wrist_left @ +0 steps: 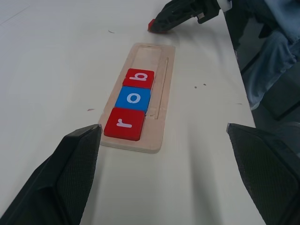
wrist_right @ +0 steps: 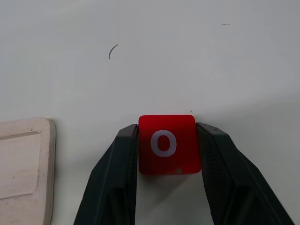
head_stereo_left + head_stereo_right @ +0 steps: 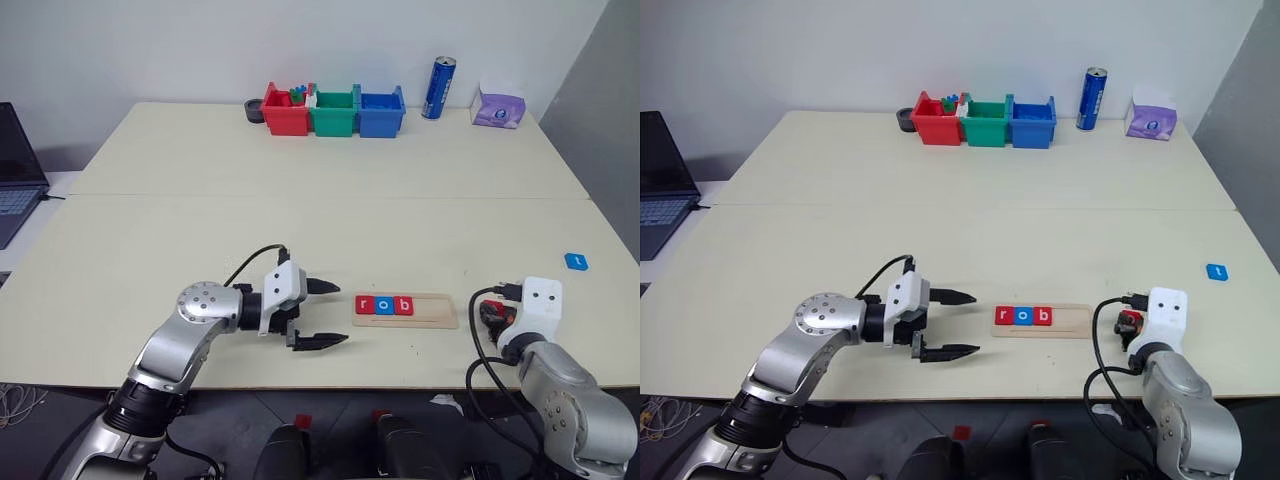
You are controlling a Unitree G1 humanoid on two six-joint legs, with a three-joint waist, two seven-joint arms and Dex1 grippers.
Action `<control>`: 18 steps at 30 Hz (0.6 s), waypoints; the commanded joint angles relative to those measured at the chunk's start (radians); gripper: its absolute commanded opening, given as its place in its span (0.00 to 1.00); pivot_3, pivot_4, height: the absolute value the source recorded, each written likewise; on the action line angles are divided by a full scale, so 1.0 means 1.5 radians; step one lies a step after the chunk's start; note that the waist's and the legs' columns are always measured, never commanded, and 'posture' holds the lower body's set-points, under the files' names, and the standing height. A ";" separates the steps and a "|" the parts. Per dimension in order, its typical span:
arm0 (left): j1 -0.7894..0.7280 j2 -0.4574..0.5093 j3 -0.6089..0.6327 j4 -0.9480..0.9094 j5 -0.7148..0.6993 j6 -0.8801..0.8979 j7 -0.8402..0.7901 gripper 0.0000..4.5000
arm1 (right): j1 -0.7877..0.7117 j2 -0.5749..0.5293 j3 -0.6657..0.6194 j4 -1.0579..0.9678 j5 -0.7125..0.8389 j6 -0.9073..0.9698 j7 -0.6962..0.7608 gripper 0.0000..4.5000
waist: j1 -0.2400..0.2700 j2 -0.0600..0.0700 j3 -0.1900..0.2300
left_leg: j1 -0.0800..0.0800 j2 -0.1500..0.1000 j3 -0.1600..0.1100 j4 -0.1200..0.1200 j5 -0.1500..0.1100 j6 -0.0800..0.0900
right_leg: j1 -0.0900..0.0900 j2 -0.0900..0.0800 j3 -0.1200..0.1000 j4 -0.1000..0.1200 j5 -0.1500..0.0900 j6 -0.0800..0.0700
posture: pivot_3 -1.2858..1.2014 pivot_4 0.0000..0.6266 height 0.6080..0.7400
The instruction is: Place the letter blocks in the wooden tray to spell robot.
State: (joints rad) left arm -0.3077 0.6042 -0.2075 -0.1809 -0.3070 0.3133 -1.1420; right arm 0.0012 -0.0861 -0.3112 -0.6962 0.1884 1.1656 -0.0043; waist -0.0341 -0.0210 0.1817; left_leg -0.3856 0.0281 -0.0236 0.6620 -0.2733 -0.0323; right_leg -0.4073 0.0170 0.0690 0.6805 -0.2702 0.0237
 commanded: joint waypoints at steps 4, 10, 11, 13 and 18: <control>-0.012 -0.002 0.002 -0.021 -0.003 -0.001 0.011 1.00 | -0.008 0.020 -0.002 0.001 -0.007 -0.046 -0.014 0.87 | 0.000 0.000 0.000 | 0.000 0.000 0.000 0.000 0.000 0.000 | 0.000 0.000 0.000 0.000 0.000 0.000 | 0.52 0.24 1.00; -0.012 0.002 0.006 -0.028 -0.007 0.005 0.016 1.00 | -0.031 0.009 0.018 -0.034 -0.031 -0.091 -0.038 1.00 | -0.001 0.000 0.000 | 0.000 0.000 0.000 0.000 0.000 0.000 | 0.000 0.000 0.000 0.000 0.000 0.000 | 0.52 0.24 1.00; -0.012 0.002 0.007 -0.028 -0.007 0.005 0.016 1.00 | -0.042 0.001 0.021 -0.042 -0.035 -0.122 -0.035 1.00 | -0.001 0.000 0.000 | 0.000 0.000 0.000 0.000 0.000 0.000 | 0.000 0.000 0.000 0.000 0.000 0.000 | 0.52 0.24 1.00; -0.012 0.002 0.007 -0.028 -0.007 0.006 0.018 1.00 | -0.055 -0.038 0.035 -0.041 -0.049 -0.209 -0.007 1.00 | -0.001 0.000 0.000 | 0.000 0.000 0.000 0.000 0.000 0.000 | 0.000 0.000 0.000 0.000 0.000 0.000 | 0.52 0.24 1.00; -0.014 -0.004 0.003 -0.031 -0.007 0.011 0.024 1.00 | -0.057 -0.179 0.010 0.048 0.023 -0.263 0.167 1.00 | -0.001 0.000 0.000 | 0.000 -0.001 0.001 0.000 0.000 0.000 | 0.000 0.000 -0.001 -0.001 0.000 0.000 | 0.52 0.24 1.00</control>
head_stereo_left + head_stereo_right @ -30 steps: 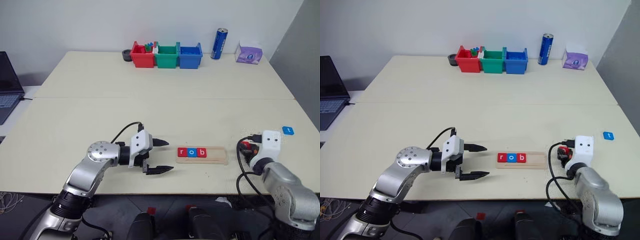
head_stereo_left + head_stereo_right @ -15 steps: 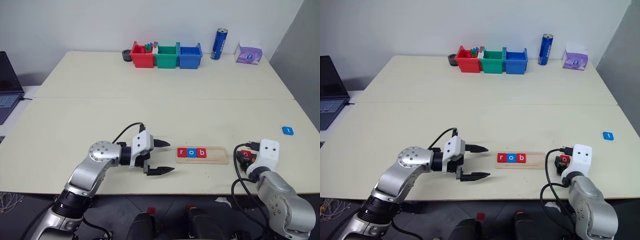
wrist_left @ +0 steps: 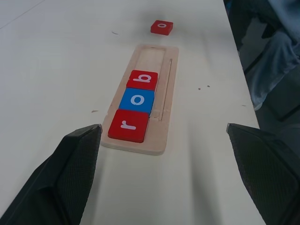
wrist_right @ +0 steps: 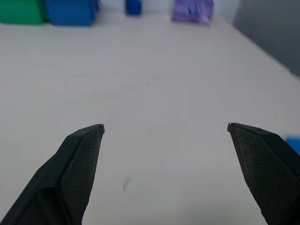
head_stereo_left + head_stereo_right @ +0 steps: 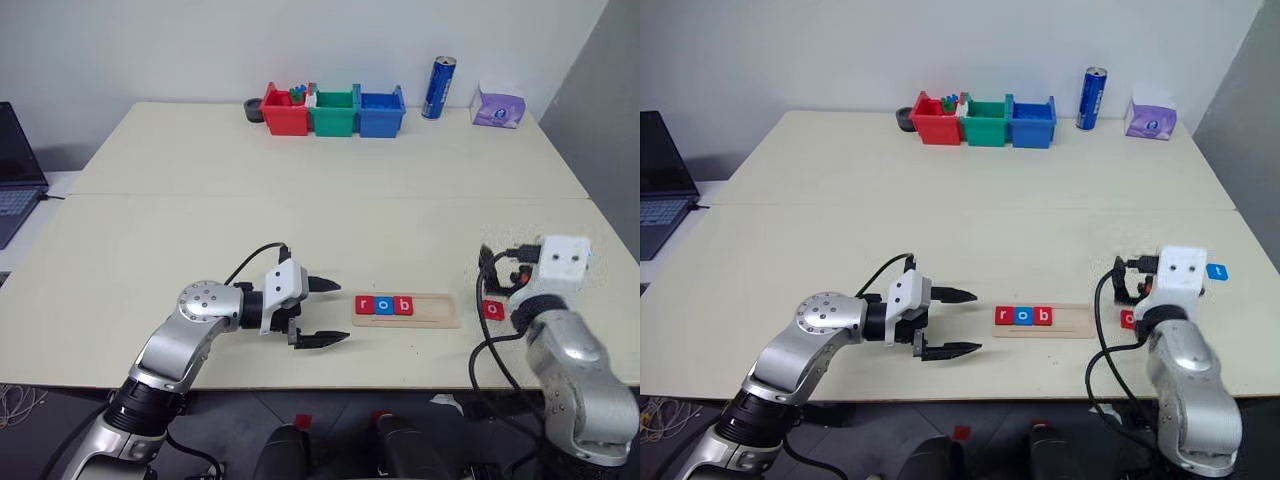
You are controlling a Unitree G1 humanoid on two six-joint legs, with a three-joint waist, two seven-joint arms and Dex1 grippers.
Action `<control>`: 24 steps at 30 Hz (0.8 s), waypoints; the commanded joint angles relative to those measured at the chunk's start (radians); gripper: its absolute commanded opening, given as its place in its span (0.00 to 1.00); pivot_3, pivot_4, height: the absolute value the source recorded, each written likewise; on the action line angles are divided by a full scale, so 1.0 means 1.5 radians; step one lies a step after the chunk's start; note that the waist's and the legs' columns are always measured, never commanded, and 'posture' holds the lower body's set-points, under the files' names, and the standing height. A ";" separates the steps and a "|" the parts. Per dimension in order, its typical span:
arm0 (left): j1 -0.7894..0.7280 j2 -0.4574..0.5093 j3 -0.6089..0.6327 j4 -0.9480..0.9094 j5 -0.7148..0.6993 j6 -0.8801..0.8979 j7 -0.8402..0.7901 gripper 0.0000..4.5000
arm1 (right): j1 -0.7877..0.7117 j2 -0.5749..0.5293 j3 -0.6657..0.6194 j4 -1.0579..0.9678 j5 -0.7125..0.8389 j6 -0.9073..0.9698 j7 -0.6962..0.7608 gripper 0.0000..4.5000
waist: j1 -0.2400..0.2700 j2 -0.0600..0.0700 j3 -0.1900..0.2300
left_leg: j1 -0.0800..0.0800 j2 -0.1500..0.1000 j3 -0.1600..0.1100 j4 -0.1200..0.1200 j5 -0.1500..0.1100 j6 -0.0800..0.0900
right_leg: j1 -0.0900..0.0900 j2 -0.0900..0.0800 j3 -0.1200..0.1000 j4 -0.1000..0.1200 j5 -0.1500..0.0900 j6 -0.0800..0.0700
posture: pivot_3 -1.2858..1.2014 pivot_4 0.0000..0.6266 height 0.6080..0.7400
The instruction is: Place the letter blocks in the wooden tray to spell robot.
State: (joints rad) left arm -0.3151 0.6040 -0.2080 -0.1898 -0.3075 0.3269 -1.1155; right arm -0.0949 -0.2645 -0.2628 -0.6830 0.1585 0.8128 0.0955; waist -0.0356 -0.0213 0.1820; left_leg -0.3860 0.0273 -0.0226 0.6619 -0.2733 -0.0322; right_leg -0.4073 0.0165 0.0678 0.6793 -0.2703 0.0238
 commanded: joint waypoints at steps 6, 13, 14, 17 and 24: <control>-0.015 -0.007 -0.001 -0.019 -0.006 0.000 0.004 1.00 | 0.074 -0.357 0.000 0.140 0.134 -0.067 0.455 1.00 | 0.003 0.000 0.001 | 0.000 0.000 0.000 0.000 0.000 0.000 | 0.000 0.000 0.000 -0.001 0.000 0.000 | 0.52 0.24 1.00; -0.013 -0.012 -0.004 -0.012 -0.002 -0.009 0.003 1.00 | 0.052 -0.479 0.068 0.271 0.106 -0.149 0.588 1.00 | -0.001 -0.001 0.001 | 0.001 0.000 0.000 0.000 0.000 0.000 | 0.001 0.002 0.000 0.000 0.000 0.000 | 0.52 0.24 1.00; -0.012 -0.012 -0.004 -0.012 -0.001 -0.010 0.004 1.00 | 0.042 -0.485 0.081 0.290 0.096 -0.167 0.595 1.00 | -0.001 -0.001 0.001 | 0.001 0.000 0.000 0.000 0.000 0.000 | 0.001 0.002 0.000 0.000 0.000 0.000 | 0.52 0.24 1.00; -0.007 -0.012 -0.004 -0.011 0.000 -0.014 0.004 1.00 | 0.014 -0.494 0.119 0.340 0.068 -0.211 0.616 1.00 | 0.000 -0.001 0.001 | 0.001 0.000 0.000 0.001 0.000 0.000 | 0.001 0.002 0.000 0.000 0.000 0.000 | 0.52 0.24 1.00; -0.007 -0.010 -0.004 -0.004 0.003 -0.023 0.001 1.00 | -0.058 -0.499 0.193 0.446 0.020 -0.259 0.666 0.96 | 0.002 -0.001 0.001 | 0.001 0.000 0.000 0.001 0.000 0.000 | 0.001 0.001 0.000 0.000 0.000 0.000 | 0.52 0.24 1.00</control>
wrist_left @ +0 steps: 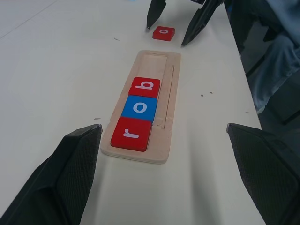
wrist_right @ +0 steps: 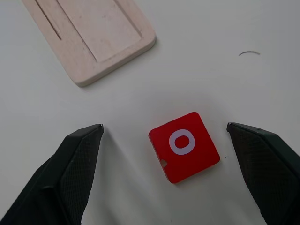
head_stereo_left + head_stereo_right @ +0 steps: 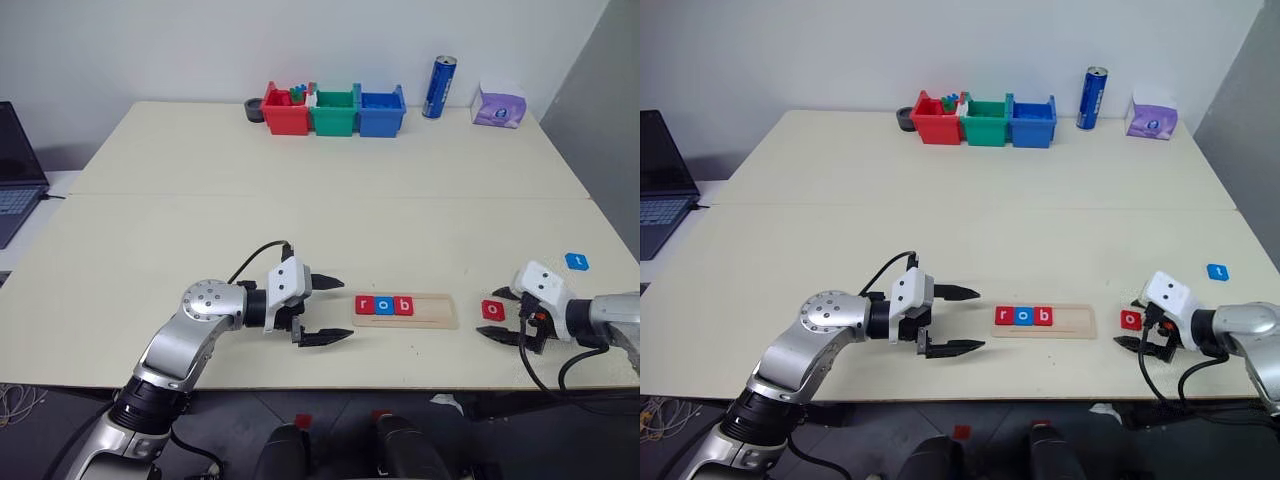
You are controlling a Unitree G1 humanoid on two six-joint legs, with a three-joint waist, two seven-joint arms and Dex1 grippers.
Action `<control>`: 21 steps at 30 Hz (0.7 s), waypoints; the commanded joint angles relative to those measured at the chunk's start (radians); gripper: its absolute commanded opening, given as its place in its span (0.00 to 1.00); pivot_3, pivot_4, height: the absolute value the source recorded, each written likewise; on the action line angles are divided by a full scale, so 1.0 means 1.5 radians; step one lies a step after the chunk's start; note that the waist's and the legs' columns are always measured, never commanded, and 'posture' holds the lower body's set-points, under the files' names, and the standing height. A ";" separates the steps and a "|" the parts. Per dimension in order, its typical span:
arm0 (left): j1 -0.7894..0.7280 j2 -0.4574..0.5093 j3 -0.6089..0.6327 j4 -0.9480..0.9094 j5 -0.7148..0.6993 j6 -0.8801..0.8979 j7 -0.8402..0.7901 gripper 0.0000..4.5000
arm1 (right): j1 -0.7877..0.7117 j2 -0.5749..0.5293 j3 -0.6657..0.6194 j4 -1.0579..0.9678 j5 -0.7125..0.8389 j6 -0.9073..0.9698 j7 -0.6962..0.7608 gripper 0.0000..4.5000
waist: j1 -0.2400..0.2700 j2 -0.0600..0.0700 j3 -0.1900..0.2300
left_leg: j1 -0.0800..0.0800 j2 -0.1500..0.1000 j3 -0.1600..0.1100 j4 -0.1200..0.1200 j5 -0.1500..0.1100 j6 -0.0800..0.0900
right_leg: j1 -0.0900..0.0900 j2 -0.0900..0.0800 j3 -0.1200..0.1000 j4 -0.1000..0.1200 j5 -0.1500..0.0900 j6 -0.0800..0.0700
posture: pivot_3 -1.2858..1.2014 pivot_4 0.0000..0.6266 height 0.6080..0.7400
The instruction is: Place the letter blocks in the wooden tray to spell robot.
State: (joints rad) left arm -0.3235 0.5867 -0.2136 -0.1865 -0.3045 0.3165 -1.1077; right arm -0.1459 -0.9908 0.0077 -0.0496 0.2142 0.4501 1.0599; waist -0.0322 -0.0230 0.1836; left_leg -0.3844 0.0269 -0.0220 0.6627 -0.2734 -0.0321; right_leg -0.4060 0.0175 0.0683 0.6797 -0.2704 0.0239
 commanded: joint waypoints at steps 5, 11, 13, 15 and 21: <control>0.003 0.005 0.001 -0.003 0.005 -0.023 -0.007 1.00 | -0.052 -0.020 0.030 0.053 -0.018 -0.011 0.061 0.62 | 0.000 0.000 0.000 | 0.000 0.000 0.000 0.000 0.000 0.000 | 0.000 0.000 0.000 0.000 0.000 0.000 | 0.52 0.24 1.00; 0.017 0.012 0.007 -0.006 0.009 -0.030 -0.007 1.00 | -0.089 -0.020 0.017 0.011 0.017 0.016 0.093 0.32 | 0.000 0.000 0.000 | 0.000 0.000 0.000 0.000 0.000 0.000 | 0.000 0.000 0.000 0.000 0.000 0.000 | 0.52 0.24 1.00; 0.021 0.014 0.007 -0.004 0.011 -0.033 -0.007 1.00 | -0.101 -0.020 0.027 -0.032 0.025 0.029 0.103 0.32 | 0.000 0.000 0.000 | 0.000 0.000 -0.001 0.000 0.000 0.000 | 0.000 0.000 0.000 0.000 0.000 0.000 | 0.52 0.24 1.00; 0.024 0.015 0.008 -0.004 0.012 -0.036 -0.007 1.00 | -0.116 -0.015 0.040 -0.076 0.034 0.049 0.111 0.32 | -0.001 0.000 0.000 | 0.000 0.001 -0.001 0.000 0.000 0.000 | 0.000 0.000 0.000 0.000 0.000 0.000 | 0.52 0.24 1.00; 0.026 0.009 0.002 0.004 0.019 -0.049 -0.003 1.00 | -0.187 0.027 0.124 -0.088 -0.004 0.041 0.112 0.32 | 0.000 0.000 0.000 | 0.000 0.001 -0.001 0.000 0.000 0.000 | 0.000 0.000 -0.001 0.000 0.000 0.000 | 0.52 0.24 1.00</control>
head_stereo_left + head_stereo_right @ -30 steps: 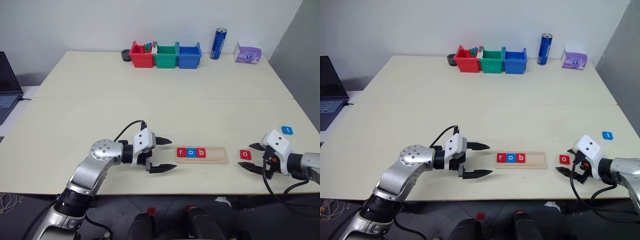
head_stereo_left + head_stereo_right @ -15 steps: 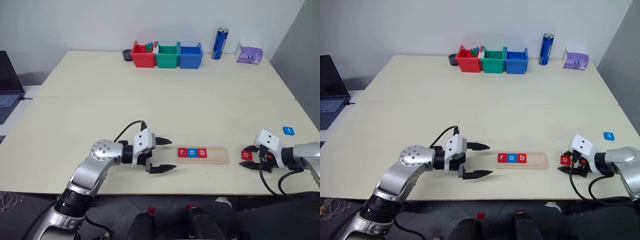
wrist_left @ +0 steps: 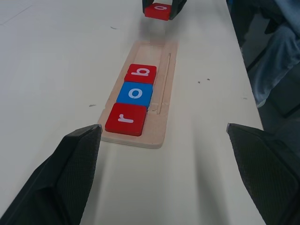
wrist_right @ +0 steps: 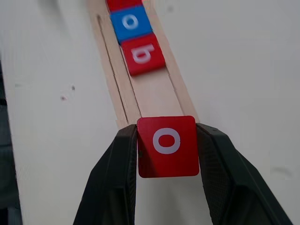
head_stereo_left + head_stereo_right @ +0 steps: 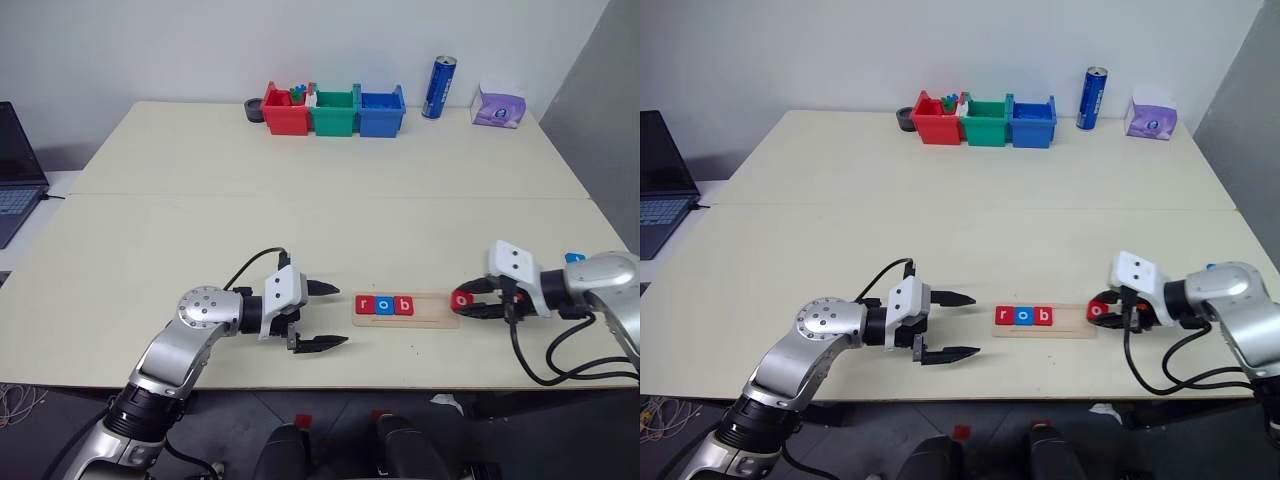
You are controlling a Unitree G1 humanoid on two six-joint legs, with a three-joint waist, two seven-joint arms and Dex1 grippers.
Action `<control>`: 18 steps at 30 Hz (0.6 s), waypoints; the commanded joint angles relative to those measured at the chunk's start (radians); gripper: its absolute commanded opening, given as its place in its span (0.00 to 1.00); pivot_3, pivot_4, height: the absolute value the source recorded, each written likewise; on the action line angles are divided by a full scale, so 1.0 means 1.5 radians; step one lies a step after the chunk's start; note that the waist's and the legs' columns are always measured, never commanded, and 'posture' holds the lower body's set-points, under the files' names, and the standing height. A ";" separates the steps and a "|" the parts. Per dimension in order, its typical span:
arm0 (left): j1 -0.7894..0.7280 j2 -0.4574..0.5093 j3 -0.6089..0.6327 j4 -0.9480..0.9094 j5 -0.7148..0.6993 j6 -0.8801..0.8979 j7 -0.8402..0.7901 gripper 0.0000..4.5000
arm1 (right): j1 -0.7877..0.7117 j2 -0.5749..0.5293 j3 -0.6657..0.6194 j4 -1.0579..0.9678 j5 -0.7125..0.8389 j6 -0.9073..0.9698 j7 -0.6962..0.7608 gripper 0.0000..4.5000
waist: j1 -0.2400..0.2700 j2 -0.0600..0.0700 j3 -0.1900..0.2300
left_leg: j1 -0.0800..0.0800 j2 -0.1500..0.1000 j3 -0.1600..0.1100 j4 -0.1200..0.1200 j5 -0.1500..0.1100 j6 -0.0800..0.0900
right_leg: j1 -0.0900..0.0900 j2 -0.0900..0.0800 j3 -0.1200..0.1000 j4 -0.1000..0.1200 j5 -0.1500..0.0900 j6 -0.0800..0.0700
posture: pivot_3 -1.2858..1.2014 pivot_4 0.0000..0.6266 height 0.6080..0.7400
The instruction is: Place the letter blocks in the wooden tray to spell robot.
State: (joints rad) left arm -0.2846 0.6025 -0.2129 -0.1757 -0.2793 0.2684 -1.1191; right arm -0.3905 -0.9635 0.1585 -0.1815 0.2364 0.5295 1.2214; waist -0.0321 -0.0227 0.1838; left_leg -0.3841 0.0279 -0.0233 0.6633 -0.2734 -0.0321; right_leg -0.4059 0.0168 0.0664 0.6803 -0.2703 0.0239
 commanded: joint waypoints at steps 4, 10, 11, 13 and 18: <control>0.006 -0.004 0.002 -0.002 0.005 -0.024 0.006 1.00 | -0.068 0.035 0.065 0.034 -0.050 -0.030 0.005 0.32 | 0.000 0.000 0.000 | 0.000 0.000 0.000 0.000 0.000 0.000 | 0.000 -0.001 0.000 0.000 0.000 0.000 | 0.52 0.24 1.00; 0.013 0.000 0.007 0.003 0.006 -0.033 0.006 1.00 | -0.101 0.066 0.105 0.065 -0.075 -0.045 0.019 0.32 | 0.000 0.000 0.000 | 0.000 0.000 0.000 0.000 0.000 0.000 | 0.000 -0.001 0.000 0.000 0.001 -0.002 | 0.52 0.24 1.00; 0.013 0.000 0.007 0.004 0.007 -0.034 0.006 1.00 | -0.104 0.067 0.108 0.068 -0.077 -0.047 0.024 0.32 | 0.000 0.000 0.000 | 0.000 0.000 0.000 0.000 0.000 0.000 | 0.000 -0.001 -0.001 0.000 0.001 -0.002 | 0.52 0.24 1.00; 0.016 0.000 0.008 0.003 0.007 -0.036 0.007 1.00 | -0.104 0.068 0.110 0.067 -0.077 -0.048 0.030 0.32 | 0.000 0.000 0.000 | 0.000 0.000 0.000 0.000 0.000 0.000 | 0.000 -0.001 -0.001 0.000 0.001 -0.002 | 0.52 0.24 1.00; 0.019 0.001 0.006 0.004 0.008 -0.040 0.009 1.00 | -0.105 0.073 0.115 0.074 -0.088 -0.054 0.032 0.32 | 0.000 0.000 0.000 | 0.000 0.000 0.000 0.000 0.000 0.000 | 0.000 -0.001 0.000 0.000 0.001 -0.002 | 0.52 0.24 1.00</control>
State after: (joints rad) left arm -0.2562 0.5986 -0.2122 -0.1580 -0.2661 0.2276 -1.1050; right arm -0.5244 -0.8529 0.3375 -0.0631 0.1093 0.4676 1.2612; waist -0.0315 -0.0226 0.1838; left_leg -0.3846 0.0282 -0.0238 0.6632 -0.2734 -0.0321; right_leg -0.4062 0.0158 0.0655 0.6804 -0.2686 0.0210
